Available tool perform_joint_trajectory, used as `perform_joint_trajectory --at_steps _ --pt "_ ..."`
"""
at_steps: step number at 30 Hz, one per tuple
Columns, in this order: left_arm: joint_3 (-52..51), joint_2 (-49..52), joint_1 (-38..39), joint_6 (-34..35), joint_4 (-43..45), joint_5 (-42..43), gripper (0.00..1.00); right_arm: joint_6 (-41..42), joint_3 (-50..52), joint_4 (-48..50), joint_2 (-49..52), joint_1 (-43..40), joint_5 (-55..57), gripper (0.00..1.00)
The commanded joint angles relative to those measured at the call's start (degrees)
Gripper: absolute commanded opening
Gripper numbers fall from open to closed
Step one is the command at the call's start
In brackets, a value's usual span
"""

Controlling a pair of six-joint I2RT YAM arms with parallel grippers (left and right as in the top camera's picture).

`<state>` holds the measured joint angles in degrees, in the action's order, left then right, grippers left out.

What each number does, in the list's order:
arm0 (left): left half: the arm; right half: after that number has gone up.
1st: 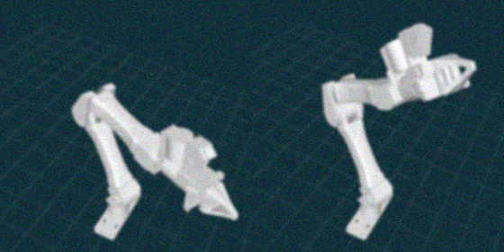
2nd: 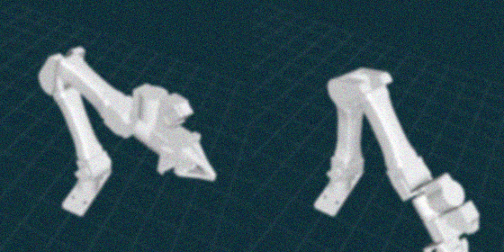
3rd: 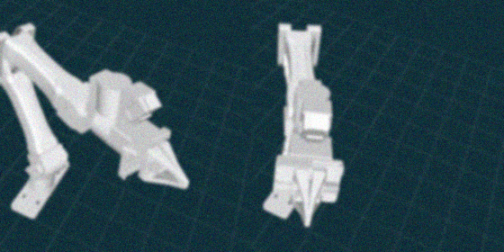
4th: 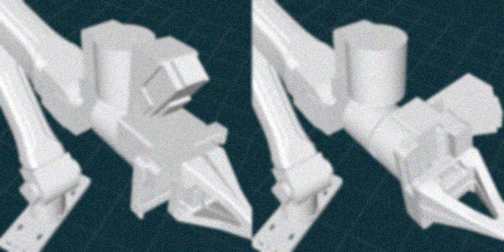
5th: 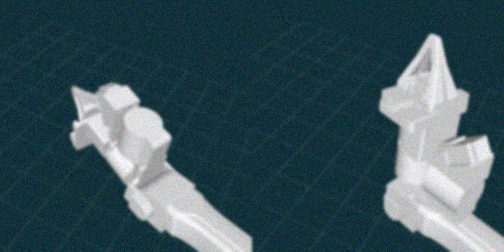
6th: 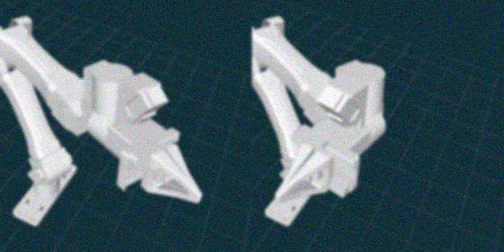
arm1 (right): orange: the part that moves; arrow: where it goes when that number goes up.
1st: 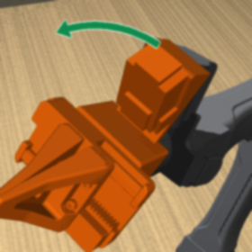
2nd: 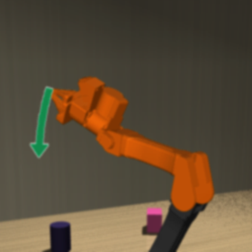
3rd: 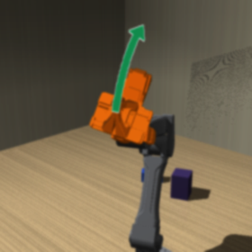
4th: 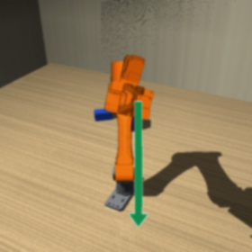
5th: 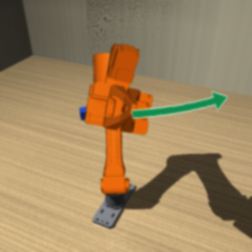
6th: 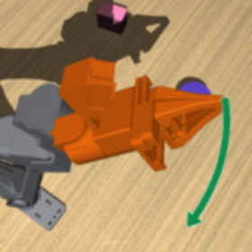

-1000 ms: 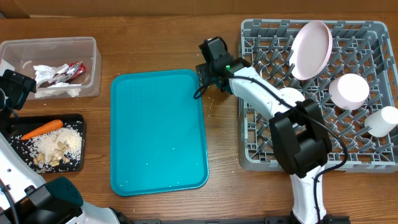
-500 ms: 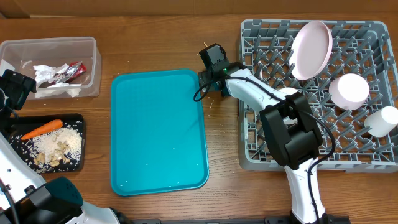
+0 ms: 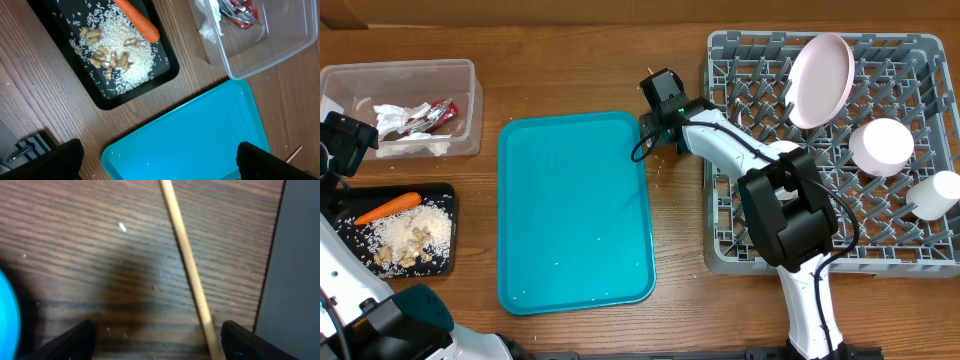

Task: Sort waste into correct bins and load items into the dishwasher rack
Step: 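Move the right gripper back left to the wooden stick, then lower the right gripper and grasp the wooden stick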

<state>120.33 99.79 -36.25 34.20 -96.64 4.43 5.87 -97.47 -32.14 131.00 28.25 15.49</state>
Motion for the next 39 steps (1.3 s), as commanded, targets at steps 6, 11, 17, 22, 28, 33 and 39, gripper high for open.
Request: perform_joint_trajectory --at_steps 6,11,17,22,28,33,39 --pt "-0.20 0.24 -0.11 0.52 0.00 -0.39 1.00 0.15 -2.71 -0.52 0.92 -2.75 -4.98 0.83" --pt "-0.20 0.24 -0.11 0.55 0.00 -0.39 1.00 1.86 -2.67 -1.42 0.92 -3.93 -7.08 0.83" --pt "-0.20 0.24 -0.11 0.55 0.00 -0.39 1.00 2.03 -2.23 -3.13 0.94 -4.00 -10.25 0.83" --pt "-0.20 0.24 -0.11 0.52 0.00 -0.39 1.00 2.05 -2.16 -4.15 1.38 -4.00 -10.05 0.82" --pt "-0.20 0.24 -0.11 0.52 0.00 -0.39 1.00 2.23 -2.12 -4.81 1.92 -3.89 -8.68 0.82" --pt "-0.20 0.24 -0.11 0.55 0.00 -0.39 1.00 0.63 -2.80 -3.65 1.90 -2.67 -3.30 0.81" --pt "-0.20 0.24 -0.11 0.55 0.00 -0.39 1.00 -3.37 -2.99 -2.91 1.95 -1.62 0.15 0.82"
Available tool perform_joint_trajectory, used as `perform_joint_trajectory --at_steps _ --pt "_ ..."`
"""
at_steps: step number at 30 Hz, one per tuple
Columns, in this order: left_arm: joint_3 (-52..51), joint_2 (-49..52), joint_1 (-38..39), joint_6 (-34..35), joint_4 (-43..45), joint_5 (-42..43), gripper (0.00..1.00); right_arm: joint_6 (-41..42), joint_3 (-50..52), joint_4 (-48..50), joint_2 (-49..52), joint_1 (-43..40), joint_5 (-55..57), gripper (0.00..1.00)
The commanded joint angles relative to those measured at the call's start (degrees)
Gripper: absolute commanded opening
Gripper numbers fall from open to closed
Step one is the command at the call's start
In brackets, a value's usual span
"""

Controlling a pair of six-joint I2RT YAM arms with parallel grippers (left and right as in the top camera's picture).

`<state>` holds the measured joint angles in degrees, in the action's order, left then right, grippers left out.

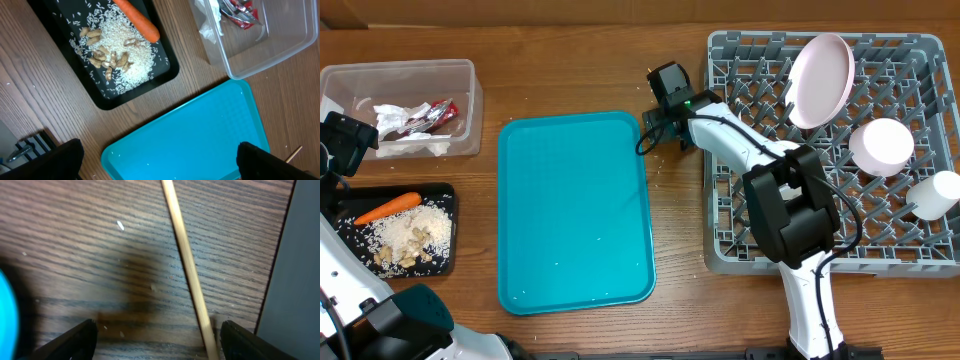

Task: Sort waste into correct bins and load items into the dishwasher rack
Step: 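Lower the right gripper and grasp the wooden stick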

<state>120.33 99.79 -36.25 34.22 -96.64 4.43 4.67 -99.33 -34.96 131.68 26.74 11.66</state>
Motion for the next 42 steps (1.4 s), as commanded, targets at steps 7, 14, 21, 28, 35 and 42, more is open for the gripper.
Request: perform_joint_trajectory --at_steps 7,14,21,28,35,42 --pt "-0.20 0.24 -0.11 0.52 0.00 -0.39 1.00 -1.70 -1.14 -1.77 3.48 -0.13 0.57 0.83" --pt "-0.20 0.24 -0.11 0.50 0.00 -0.42 1.00 0.04 -1.27 -3.34 4.33 0.26 -8.48 0.83" --pt "-0.20 0.24 -0.11 0.50 0.00 -0.39 1.00 0.13 -1.66 -6.60 4.33 0.26 -11.43 0.83" --pt "-0.20 0.24 -0.11 0.52 0.00 -0.39 1.00 -0.24 -5.84 -10.91 4.31 0.24 -11.34 0.72" --pt "-0.20 0.24 -0.11 0.52 0.00 -0.42 1.00 -3.87 -5.90 -12.72 4.33 0.26 -11.32 0.42" --pt "-0.20 0.24 -0.11 0.52 0.00 -0.39 1.00 -3.19 -5.84 -14.25 4.33 0.26 -11.34 0.16"
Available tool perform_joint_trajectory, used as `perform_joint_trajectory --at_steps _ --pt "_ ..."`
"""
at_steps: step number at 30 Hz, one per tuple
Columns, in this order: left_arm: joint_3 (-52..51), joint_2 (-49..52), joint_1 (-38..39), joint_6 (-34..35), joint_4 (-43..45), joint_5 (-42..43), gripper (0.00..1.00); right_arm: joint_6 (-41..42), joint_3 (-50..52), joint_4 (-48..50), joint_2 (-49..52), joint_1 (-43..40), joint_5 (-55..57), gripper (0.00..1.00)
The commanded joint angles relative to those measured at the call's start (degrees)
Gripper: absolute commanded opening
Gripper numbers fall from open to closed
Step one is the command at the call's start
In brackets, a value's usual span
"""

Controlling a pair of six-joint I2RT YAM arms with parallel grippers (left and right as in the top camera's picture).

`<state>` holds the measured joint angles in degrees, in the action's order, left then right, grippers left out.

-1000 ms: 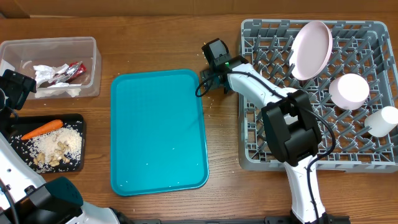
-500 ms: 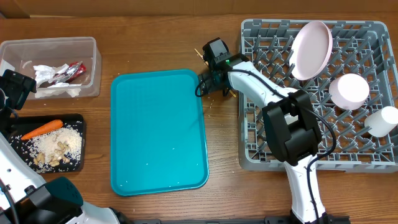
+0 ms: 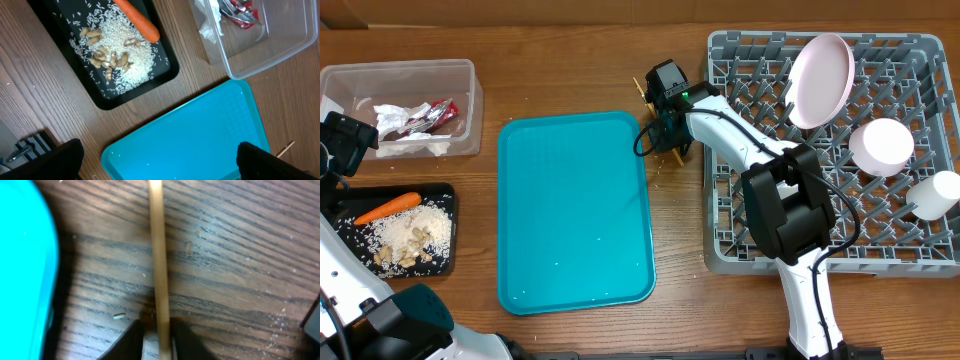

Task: Sort waste into correct bins and load items into the dishwasher rack
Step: 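Lower the right gripper and grasp the wooden stick, then lift the wooden stick and place it into the rack's left side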

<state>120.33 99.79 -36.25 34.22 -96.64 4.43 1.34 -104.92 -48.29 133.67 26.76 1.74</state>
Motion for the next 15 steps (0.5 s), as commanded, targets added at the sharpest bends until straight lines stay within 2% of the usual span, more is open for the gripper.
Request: perform_joint_trajectory --at_steps 1,4,15 --pt "-0.20 0.24 -0.11 0.52 0.00 -0.39 1.00 0.13 -0.24 -1.05 2.34 0.24 -1.42 0.13" --pt "-0.20 0.24 -0.11 0.50 0.00 -0.42 1.00 0.76 -0.26 -1.64 2.34 0.35 -1.51 0.04" --pt "-0.20 0.24 -0.11 0.52 0.00 -0.39 1.00 7.50 -5.73 -4.48 0.04 -0.15 -4.07 0.04"
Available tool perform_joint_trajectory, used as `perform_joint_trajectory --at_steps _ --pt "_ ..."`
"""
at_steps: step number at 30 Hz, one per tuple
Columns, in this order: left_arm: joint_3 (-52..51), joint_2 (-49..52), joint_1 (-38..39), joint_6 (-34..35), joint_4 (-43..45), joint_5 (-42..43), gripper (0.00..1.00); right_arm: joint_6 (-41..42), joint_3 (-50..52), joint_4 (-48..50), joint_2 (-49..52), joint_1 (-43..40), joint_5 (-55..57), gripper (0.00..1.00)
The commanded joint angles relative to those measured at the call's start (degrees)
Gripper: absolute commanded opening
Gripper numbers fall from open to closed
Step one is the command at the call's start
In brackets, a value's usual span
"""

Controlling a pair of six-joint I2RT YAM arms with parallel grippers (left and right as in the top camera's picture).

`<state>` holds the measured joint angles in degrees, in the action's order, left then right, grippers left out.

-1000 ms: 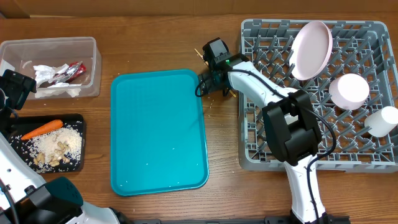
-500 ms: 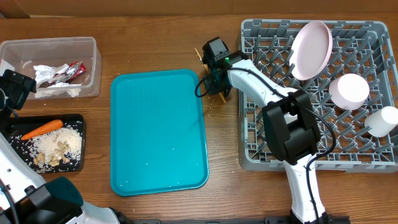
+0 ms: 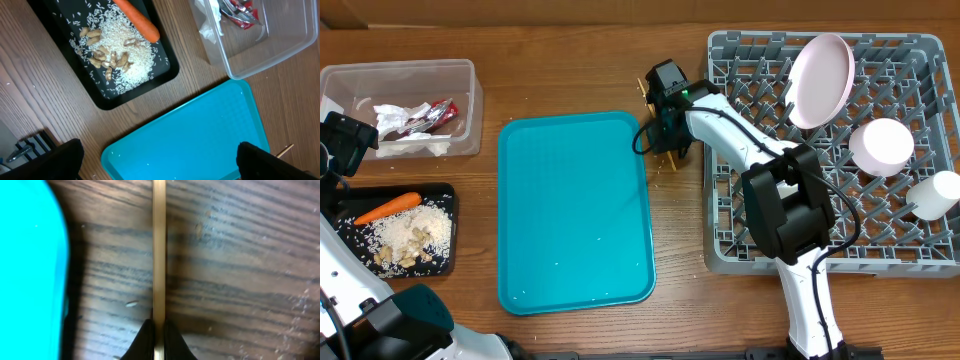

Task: Sort waste into correct bins and load items into the dishwasher rack
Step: 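Lift the wooden stick and place it into the rack's left side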

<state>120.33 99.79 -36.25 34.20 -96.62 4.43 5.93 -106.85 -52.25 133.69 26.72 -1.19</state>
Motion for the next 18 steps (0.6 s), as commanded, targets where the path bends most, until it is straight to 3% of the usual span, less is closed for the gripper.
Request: perform_joint_trajectory --at_steps 1,12,18 --pt "-0.20 0.24 -0.11 0.55 -0.02 -0.39 1.00 2.91 -4.90 -1.25 -0.74 -0.22 -1.09 0.04" --pt "-0.20 0.24 -0.11 0.55 -0.02 -0.42 1.00 8.24 -8.74 -9.14 -17.97 -7.19 -0.02 0.04" --pt "-0.20 0.24 -0.11 0.55 -0.02 -0.39 1.00 8.33 -8.74 -15.65 -21.51 -14.34 -1.38 0.04"
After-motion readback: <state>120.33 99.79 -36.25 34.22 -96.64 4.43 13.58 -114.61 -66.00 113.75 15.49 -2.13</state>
